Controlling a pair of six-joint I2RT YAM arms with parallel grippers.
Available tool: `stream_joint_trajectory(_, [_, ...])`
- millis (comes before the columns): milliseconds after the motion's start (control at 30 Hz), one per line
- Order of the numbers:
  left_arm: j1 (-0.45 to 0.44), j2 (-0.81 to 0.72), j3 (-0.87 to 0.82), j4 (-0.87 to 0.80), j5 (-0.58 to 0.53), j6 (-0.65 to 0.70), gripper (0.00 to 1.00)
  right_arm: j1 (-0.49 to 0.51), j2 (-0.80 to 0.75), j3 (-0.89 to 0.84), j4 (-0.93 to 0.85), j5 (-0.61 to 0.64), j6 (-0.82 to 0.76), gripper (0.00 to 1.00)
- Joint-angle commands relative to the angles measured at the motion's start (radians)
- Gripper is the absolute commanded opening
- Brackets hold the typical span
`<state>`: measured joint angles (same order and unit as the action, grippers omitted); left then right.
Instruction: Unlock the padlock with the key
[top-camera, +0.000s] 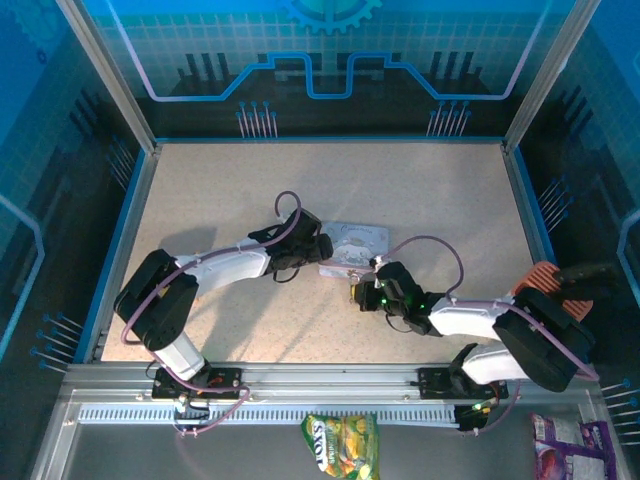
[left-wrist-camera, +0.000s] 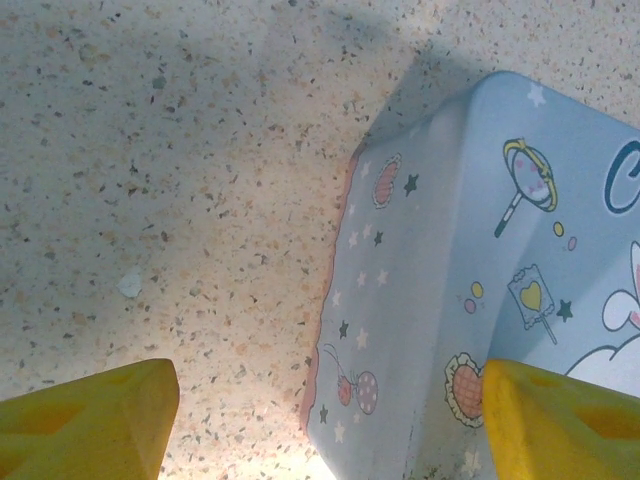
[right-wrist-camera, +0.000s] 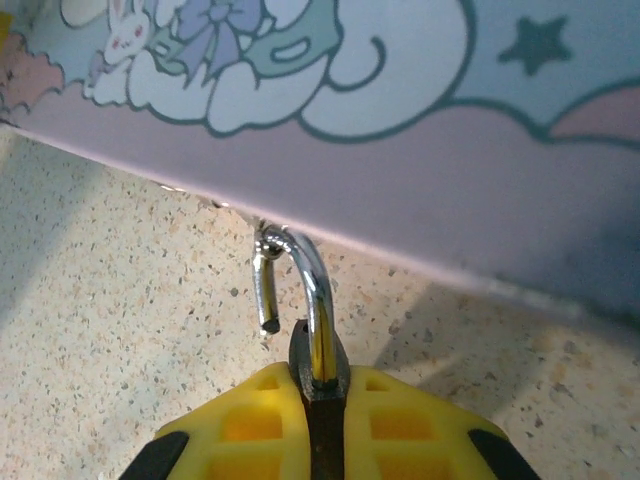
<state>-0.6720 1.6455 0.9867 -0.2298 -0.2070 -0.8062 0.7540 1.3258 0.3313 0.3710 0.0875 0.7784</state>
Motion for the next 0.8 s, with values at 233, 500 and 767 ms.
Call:
stream_joint_trajectory(233, [-0.106,0.012,-0.075,-0.174,-0.097,-0.110,0.78,0.006,-0.081,-0.009,0.026,0.198,0.161,0.00])
stream_joint_trajectory(500, [-0.137,0.020,-0.094,-0.161,-0.119,-0.154,0.78,-0.018,-0.055,-0.018,0.063,0.192,0.220,0.00])
stream_joint_trajectory(767, [-0.142,0.033,-0.092,-0.170,-0.131,-0.168,0.78,-0.039,-0.042,0.027,-0.109,0.266,0.242,0.00])
